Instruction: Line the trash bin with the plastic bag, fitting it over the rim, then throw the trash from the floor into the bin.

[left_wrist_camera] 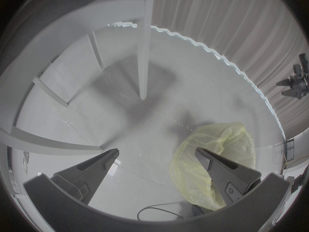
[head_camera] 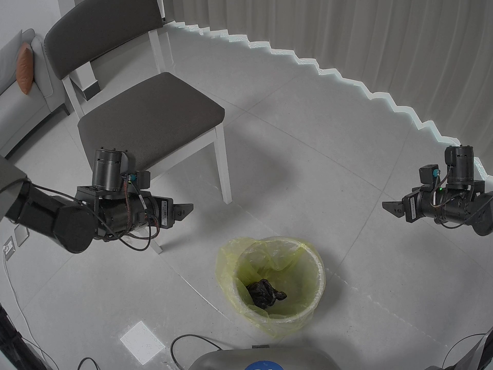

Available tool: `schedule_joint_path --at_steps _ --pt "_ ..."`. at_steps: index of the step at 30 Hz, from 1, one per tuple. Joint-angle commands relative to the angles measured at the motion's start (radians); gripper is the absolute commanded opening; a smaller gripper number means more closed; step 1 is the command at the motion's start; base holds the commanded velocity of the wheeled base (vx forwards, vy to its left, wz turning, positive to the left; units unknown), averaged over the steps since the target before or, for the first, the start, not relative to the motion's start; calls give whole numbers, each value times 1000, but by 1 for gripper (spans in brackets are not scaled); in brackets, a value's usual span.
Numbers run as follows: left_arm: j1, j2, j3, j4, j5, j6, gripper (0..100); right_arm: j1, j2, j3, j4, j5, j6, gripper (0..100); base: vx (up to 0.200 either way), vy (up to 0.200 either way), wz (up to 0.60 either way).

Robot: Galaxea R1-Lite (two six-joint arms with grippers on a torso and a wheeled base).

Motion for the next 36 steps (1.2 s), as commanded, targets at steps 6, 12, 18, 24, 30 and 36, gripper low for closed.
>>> schedule_joint_path --at_steps 6,12,18,24,30,36 --pt "3 -227 151 -11 2 -30 100 1 -214 132 -2 3 30 100 0 0 0" --pt "18 -344 235 -11 2 -32 100 1 -332 207 -2 7 50 100 0 0 0" --pt "35 -474 337 -11 5 -32 100 -6 -478 271 9 13 109 100 0 0 0" --pt "26 -617 401 -8 14 -69 100 -8 -651 320 61 15 172 100 0 0 0" --pt "23 -759 504 -10 26 -85 100 -8 -811 353 134 16 197 100 0 0 0" --pt "32 -926 554 10 26 -90 100 -8 -944 382 170 44 238 100 0 0 0"
